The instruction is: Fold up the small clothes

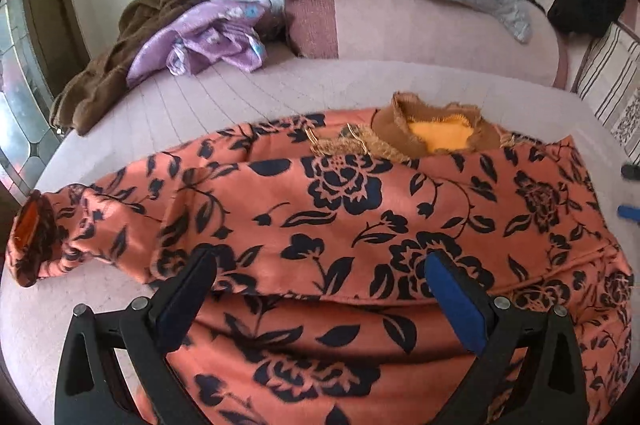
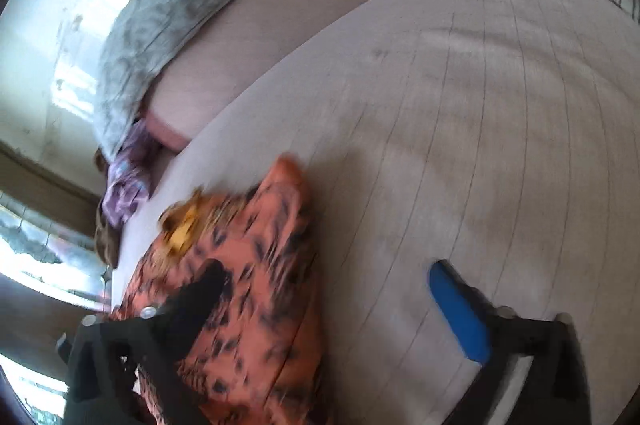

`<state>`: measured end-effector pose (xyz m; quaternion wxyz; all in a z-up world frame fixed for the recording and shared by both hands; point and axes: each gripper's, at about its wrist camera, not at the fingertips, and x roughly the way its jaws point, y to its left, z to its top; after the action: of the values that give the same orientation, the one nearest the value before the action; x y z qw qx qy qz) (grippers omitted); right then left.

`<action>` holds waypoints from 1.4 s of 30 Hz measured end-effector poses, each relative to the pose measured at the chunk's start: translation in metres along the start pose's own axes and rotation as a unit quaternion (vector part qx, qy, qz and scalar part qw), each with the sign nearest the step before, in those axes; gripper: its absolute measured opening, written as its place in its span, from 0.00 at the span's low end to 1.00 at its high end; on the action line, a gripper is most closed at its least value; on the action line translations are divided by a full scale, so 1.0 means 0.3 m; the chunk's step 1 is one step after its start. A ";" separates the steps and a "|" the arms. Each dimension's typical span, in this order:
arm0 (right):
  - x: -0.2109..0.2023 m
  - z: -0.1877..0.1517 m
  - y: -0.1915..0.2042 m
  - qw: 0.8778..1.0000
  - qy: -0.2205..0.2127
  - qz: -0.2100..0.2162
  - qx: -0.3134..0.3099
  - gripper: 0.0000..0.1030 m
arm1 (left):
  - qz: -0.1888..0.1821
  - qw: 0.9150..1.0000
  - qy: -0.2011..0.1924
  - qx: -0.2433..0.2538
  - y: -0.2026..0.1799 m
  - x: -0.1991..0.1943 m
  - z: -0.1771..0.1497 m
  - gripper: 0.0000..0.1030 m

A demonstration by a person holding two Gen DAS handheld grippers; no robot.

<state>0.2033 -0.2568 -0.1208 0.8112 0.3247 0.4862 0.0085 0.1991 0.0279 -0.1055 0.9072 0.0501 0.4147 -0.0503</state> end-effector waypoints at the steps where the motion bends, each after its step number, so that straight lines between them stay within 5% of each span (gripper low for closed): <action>1: 0.006 -0.025 0.025 1.000 0.018 0.014 -0.008 1.00 | 0.000 1.000 -0.001 -0.002 0.007 -0.009 0.000 1.00; 4: 0.067 -0.088 0.112 0.996 0.070 0.002 -0.057 0.94 | 0.000 1.000 0.002 -0.017 0.045 -0.037 -0.018 1.00; 6: 0.143 -0.136 0.137 0.988 0.117 -0.034 -0.095 0.38 | 0.000 1.000 0.006 -0.029 0.076 -0.062 -0.035 1.00; 7: 0.167 -0.153 0.137 0.984 0.128 -0.063 -0.111 0.20 | 0.002 1.000 0.005 -0.030 0.082 -0.070 -0.039 1.00; 9: 0.142 -0.149 0.141 0.983 0.114 -0.069 -0.125 0.10 | 0.009 1.000 -0.005 -0.029 0.113 -0.114 -0.056 1.00; 13: 0.107 -0.103 0.073 0.984 0.096 -0.109 -0.106 0.09 | 0.011 0.999 -0.008 -0.052 0.197 -0.156 -0.082 1.00; 18: 0.090 -0.075 0.042 0.995 0.073 -0.052 -0.043 0.18 | 0.015 0.996 0.015 -0.085 0.317 -0.112 -0.091 1.00; 19: 0.075 -0.066 0.038 0.997 0.063 -0.038 -0.038 0.32 | 0.011 0.995 0.018 -0.099 0.345 -0.106 -0.090 1.00; 20: 0.042 -0.046 0.015 0.998 0.050 -0.035 -0.033 0.65 | 0.005 0.993 0.020 -0.117 0.377 -0.096 -0.084 1.00; 22: 0.032 -0.009 -0.003 0.999 0.025 -0.028 -0.007 0.88 | -0.004 0.988 0.021 -0.151 0.432 -0.076 -0.074 1.00; 26: 0.095 0.083 -0.003 0.999 0.031 -0.001 0.009 0.88 | -0.017 0.985 0.038 -0.170 0.472 -0.011 -0.040 1.00; 30: 0.200 0.119 0.037 0.998 0.053 -0.027 -0.031 0.85 | -0.012 0.993 0.038 -0.108 0.425 0.049 0.054 1.00; 31: 0.212 0.130 0.043 0.998 0.047 -0.024 -0.035 0.81 | -0.014 0.995 0.035 -0.097 0.417 0.056 0.074 1.00; 34: 0.238 0.144 0.072 0.997 0.051 -0.008 -0.053 0.46 | -0.012 0.997 0.030 -0.066 0.399 0.101 0.148 1.00; 39: 0.272 0.150 0.068 0.996 0.052 -0.022 -0.073 0.35 | 0.001 0.990 0.008 -0.140 0.500 0.075 0.087 1.00; 42: 0.294 0.156 0.083 0.995 0.044 -0.046 -0.082 0.28 | 0.047 0.981 0.011 -0.185 0.627 0.052 0.001 1.00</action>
<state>0.2943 -0.2324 -0.1617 0.8126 0.2338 0.5333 0.0253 0.2346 0.2134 -0.1079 0.8975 -0.0989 0.4239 0.0710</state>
